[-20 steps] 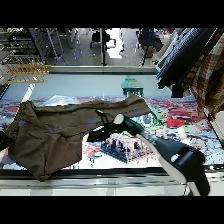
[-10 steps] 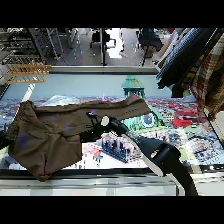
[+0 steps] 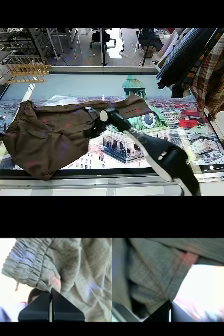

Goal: Fold the clothes and pants, and hang the long-sleeved shirts on hangers.

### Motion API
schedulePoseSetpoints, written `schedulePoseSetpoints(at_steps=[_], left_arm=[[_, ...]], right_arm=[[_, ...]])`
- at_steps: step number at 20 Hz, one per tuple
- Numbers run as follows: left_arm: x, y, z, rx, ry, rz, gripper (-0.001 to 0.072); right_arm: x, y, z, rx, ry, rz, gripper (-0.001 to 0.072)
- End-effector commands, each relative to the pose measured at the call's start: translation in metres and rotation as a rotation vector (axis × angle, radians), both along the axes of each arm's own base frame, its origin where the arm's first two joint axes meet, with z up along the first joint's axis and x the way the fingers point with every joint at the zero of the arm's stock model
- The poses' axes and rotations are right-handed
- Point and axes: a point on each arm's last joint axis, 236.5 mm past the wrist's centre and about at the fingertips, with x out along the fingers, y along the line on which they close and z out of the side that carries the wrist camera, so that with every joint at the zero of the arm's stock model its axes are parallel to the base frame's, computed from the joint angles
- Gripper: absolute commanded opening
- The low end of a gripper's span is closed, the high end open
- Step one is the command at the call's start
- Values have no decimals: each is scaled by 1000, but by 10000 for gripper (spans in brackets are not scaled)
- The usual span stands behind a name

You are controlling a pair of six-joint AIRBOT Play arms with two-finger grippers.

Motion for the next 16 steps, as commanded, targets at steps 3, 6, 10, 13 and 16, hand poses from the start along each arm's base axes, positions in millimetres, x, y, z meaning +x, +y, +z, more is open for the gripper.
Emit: schedulePoseSetpoints(at_steps=[3,6,10,13,16], left_arm=[[-7,-5,-1,63,16,-145,12],[-16,-26,-9,-5,62,-211,10],[-27,-40,-13,-34,117,-268,10],[-28,-40,-13,-37,119,-266,11],[-30,-37,-13,-37,119,-257,11]], right_arm=[[1,-163,226,-278,-501,-205,17],[2,-121,324,34,-818,-146,18],[72,-92,269,120,-765,-99,175],[95,-114,174,111,-459,-153,425],[84,-201,112,-5,-216,-334,423]])
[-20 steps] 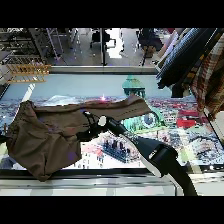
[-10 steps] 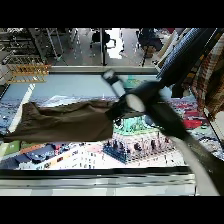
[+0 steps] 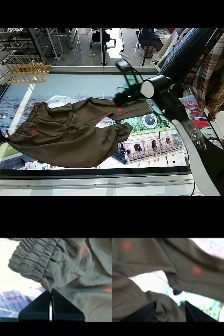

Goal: Fold the clothes and pants, and hang the long-sleeved shirts on hangers.

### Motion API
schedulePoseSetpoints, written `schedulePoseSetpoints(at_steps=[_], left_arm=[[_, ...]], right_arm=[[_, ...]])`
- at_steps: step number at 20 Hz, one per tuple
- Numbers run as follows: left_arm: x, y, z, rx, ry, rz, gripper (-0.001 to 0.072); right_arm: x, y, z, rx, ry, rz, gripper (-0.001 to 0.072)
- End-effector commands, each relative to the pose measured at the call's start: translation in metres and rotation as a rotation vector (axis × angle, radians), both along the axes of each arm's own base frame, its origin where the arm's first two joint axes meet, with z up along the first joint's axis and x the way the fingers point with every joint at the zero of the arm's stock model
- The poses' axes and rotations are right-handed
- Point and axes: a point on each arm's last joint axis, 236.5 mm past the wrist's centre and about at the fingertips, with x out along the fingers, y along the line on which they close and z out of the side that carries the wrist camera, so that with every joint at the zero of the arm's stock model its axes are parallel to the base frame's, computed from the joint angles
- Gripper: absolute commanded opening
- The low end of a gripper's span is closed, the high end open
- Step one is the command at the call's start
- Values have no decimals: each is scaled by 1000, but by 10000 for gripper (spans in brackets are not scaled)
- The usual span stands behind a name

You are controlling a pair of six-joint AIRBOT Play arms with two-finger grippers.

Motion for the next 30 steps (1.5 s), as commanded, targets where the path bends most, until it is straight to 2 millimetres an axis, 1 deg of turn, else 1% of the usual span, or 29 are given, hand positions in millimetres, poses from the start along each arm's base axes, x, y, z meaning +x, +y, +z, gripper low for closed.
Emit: schedulePoseSetpoints(at_steps=[1,2,4,5,6,7,8,9,10,12,13,14,15,16,17,18,19,20,21,22,23,24,25,26,27,28,29,30], left_arm=[[-4,2,0,-2,6,2,11],[-5,4,0,-2,5,7,11],[-5,4,0,-3,5,10,12],[-5,4,0,-4,5,9,11],[-4,3,0,-7,2,10,12],[-3,2,1,-8,0,8,12],[-3,2,1,-8,1,7,12],[-3,2,1,-9,1,7,12],[-4,1,1,-11,2,6,12],[-5,0,1,-18,8,9,12],[-5,-1,1,-22,9,7,11],[-6,-2,1,-24,11,5,12],[-6,-2,2,-25,11,5,12],[-7,-1,4,-19,8,6,12],[-7,1,7,-7,4,8,11],[-7,4,11,9,-5,15,12],[-7,9,14,23,-15,26,12],[-9,12,17,32,-20,34,12],[-9,11,18,32,-21,33,11],[-9,11,18,29,-20,32,12],[-8,6,17,22,-15,20,11],[-7,1,17,15,-12,4,12],[-4,-7,17,10,-8,-17,12],[0,-14,17,6,-6,-40,12],[3,-25,17,-4,1,-70,13],[5,-34,17,-15,9,-98,79],[6,-45,18,-31,20,-128,264],[5,-54,18,-48,33,-153,420]], right_arm=[[-19,-74,-66,45,283,-177,407],[-33,-92,-80,84,344,-229,404],[-58,-109,-110,195,435,-330,406],[-69,-112,-128,247,483,-370,411],[-81,-108,-148,291,535,-382,467],[-88,-100,-164,329,559,-371,486],[-92,-87,-175,375,575,-344,487],[-93,-69,-183,428,589,-310,511],[-91,-54,-190,465,604,-283,518],[-82,-30,-205,491,610,-262,518],[-76,-23,-211,481,592,-241,492],[-69,-18,-214,466,577,-227,291],[-67,-20,-212,435,567,-200,48],[-72,-30,-205,373,582,-175,20],[-81,-52,-196,264,599,-176,19],[-91,-92,-179,82,587,-203,19],[-97,-135,-151,-88,535,-255,18],[-102,-173,-108,-223,443,-303,18],[-103,-194,-62,-279,332,-332,17],[-100,-204,-13,-278,183,-359,17],[-93,-207,27,-260,43,-358,17],[-82,-206,58,-239,-84,-347,17],[-67,-202,74,-216,-169,-342,18],[-46,-193,77,-185,-225,-322,24],[-25,-185,67,-159,-240,-309,160],[-6,-183,46,-141,-219,-313,287],[5,-186,18,-120,-153,-336,389],[7,-195,-17,-90,-42,-379,533]])
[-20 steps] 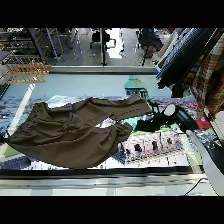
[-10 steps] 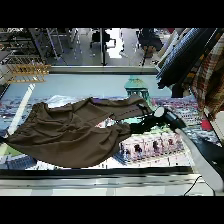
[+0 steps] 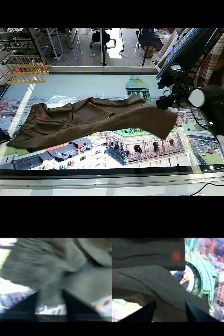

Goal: Fold the clothes and pants, and hang the long-sleeved shirts on hangers.

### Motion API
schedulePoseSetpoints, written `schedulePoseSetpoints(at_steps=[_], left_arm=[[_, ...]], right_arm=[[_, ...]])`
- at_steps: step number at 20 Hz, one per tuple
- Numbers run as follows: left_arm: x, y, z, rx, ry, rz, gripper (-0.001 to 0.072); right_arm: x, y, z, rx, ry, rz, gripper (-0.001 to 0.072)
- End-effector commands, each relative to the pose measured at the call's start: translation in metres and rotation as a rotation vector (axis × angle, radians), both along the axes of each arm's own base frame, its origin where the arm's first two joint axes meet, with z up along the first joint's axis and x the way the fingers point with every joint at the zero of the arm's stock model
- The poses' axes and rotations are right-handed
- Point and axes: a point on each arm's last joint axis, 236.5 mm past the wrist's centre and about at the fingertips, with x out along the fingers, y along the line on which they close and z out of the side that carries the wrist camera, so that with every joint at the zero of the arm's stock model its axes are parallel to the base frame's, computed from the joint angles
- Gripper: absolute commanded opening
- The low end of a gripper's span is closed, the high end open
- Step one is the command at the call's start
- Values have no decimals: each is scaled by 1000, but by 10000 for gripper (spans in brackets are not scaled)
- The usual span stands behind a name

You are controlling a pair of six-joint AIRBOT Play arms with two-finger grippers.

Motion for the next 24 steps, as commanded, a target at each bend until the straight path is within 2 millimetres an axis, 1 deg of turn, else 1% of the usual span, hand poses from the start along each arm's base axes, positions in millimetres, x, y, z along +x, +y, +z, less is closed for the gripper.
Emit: schedulePoseSetpoints(at_steps=[1,2,3,5,6,7,8,9,10,11,12,14,16,17,19,21,22,24], left_arm=[[-3,-33,2,-59,49,-82,482],[-6,-36,2,-76,71,-70,482],[-12,-31,-1,-70,118,-23,481],[-33,-6,-9,-12,216,96,480],[-41,4,-9,1,222,139,479],[-45,11,-8,-4,201,197,480],[-48,16,-9,-13,159,260,480],[-52,20,-11,-22,120,323,480],[-58,24,-15,-27,85,388,480],[-62,30,-20,-29,48,461,480],[-64,35,-26,-40,12,530,480],[-62,44,-38,-59,-45,628,480],[-62,46,-50,-46,-41,648,480],[-60,45,-55,-52,-33,644,480],[-54,42,-65,-67,-22,648,480],[-43,37,-72,-119,-28,667,480],[-39,35,-78,-137,-21,681,480],[-36,32,-87,-153,-2,693,479]], right_arm=[[21,-20,-61,116,137,-106,585],[12,-32,-85,192,226,-161,583],[3,-42,-99,275,270,-205,580],[-27,-54,-117,452,324,-266,570],[-47,-55,-127,535,344,-289,564],[-68,-55,-137,606,357,-313,564],[-92,-51,-146,690,366,-343,565],[-111,-44,-154,768,364,-365,565],[-126,-37,-160,857,354,-401,565],[-136,-32,-163,929,335,-427,564],[-143,-28,-168,996,325,-463,562],[-157,-22,-184,1048,358,-511,561],[-163,-19,-197,1059,382,-546,560],[-163,-20,-201,1065,384,-564,559],[-161,-24,-209,1069,388,-611,514],[-160,-27,-216,1072,399,-642,527],[-160,-28,-219,1073,404,-654,527],[-157,-37,-228,1057,392,-697,526]])
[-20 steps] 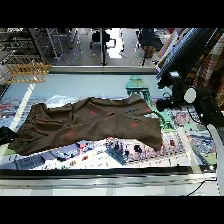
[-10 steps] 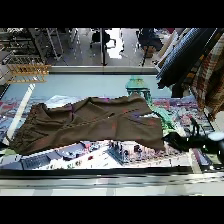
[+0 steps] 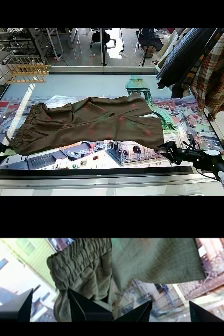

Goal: Fold the clothes and pants, and hang the long-sleeved shirts on hangers.

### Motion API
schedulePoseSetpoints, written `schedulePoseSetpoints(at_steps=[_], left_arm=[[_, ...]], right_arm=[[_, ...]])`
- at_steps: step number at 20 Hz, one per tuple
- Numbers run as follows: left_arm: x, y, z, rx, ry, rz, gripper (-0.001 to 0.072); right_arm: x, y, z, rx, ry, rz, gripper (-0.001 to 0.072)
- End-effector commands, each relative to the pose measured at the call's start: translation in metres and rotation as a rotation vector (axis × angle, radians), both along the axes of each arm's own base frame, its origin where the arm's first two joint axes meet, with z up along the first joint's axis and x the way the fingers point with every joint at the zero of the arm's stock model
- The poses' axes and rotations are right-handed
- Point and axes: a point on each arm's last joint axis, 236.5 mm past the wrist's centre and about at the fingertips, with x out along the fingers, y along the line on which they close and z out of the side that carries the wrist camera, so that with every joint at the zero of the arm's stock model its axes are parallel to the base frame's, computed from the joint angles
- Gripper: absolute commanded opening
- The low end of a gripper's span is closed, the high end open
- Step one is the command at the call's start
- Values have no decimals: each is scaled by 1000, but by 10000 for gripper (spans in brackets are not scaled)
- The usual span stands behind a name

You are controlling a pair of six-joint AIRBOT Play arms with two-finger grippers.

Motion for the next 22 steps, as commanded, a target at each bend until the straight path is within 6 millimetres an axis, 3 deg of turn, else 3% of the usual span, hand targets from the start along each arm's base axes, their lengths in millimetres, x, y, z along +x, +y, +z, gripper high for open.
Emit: schedulePoseSetpoints(at_steps=[1,3,4,5,7,8,9,10,12,14,16,17,18,19,20,22], left_arm=[[11,-2,-14,-28,-1,37,472],[15,1,-15,-8,-6,42,272],[18,2,-14,-3,-16,51,216],[20,5,-13,2,-21,67,205],[22,6,-13,6,-22,84,15],[25,7,-12,4,-33,93,14],[30,8,-8,-4,-52,106,13],[34,11,-1,6,-70,99,14],[49,22,30,48,-123,49,13],[72,38,89,104,-205,-20,12],[90,49,159,187,-289,-107,12],[95,52,192,238,-323,-152,12],[96,56,214,301,-334,-195,12],[92,61,228,391,-319,-268,12],[83,65,228,460,-270,-337,12],[55,70,200,512,-118,-465,12]], right_arm=[[6,-13,-16,-19,32,-82,524],[10,-22,-24,-43,45,-120,511],[13,-25,-29,-64,49,-134,493],[18,-26,-36,-90,52,-146,453],[36,-25,-42,-141,27,-180,256],[48,-23,-38,-166,-2,-177,133],[61,-19,-29,-188,-41,-150,74],[75,-15,-15,-198,-82,-120,20],[111,-14,32,-208,-201,-74,18],[143,-16,98,-233,-347,-21,16],[159,-12,176,-316,-498,122,16],[155,-11,204,-389,-539,211,16],[146,-18,219,-488,-542,283,16],[130,-28,221,-589,-503,351,16],[110,-37,209,-654,-431,408,16],[64,-38,166,-658,-268,498,16]])
